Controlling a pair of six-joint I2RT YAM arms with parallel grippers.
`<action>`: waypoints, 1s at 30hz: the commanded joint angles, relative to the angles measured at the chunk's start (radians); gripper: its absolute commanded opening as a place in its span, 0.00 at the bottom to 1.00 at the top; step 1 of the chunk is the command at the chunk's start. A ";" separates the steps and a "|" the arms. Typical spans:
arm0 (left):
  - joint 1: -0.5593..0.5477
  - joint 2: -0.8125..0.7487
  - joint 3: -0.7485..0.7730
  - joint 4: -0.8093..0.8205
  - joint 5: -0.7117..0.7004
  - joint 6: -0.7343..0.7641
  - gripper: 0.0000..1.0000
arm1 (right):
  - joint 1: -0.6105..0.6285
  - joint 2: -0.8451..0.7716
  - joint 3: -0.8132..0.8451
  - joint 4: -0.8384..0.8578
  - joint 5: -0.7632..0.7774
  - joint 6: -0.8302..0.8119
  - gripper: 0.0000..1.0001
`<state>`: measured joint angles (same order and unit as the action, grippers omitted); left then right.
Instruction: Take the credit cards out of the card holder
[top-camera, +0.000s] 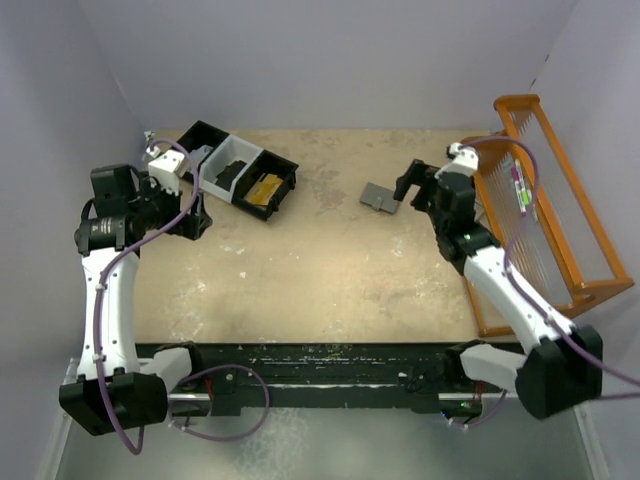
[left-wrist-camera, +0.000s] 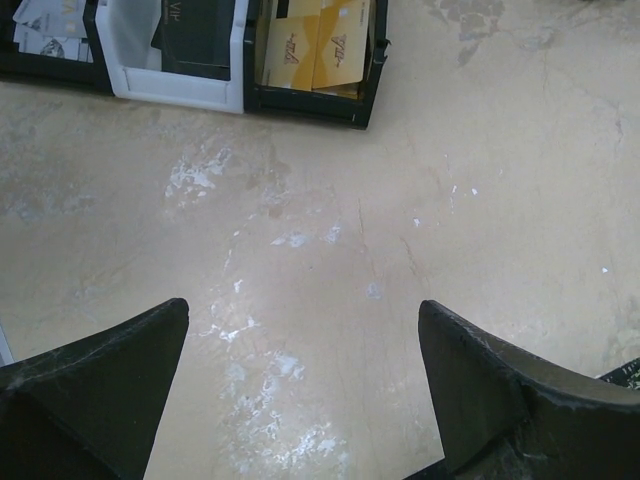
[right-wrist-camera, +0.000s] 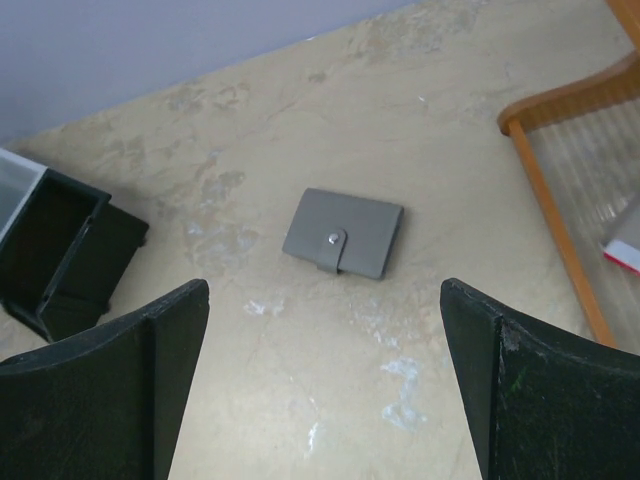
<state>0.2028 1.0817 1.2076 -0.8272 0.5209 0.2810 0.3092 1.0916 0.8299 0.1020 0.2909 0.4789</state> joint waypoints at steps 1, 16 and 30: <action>0.006 0.023 0.045 -0.042 0.026 0.027 0.99 | 0.018 0.205 0.159 0.003 -0.008 -0.085 1.00; 0.005 0.063 0.065 -0.146 0.012 0.114 0.99 | 0.045 0.705 0.485 -0.118 0.172 -0.019 1.00; 0.006 0.120 0.060 -0.125 0.011 0.127 0.99 | 0.060 0.954 0.636 -0.149 0.075 -0.007 1.00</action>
<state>0.2028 1.1915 1.2289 -0.9791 0.5209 0.3870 0.3519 2.0174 1.4216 -0.0479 0.3897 0.4545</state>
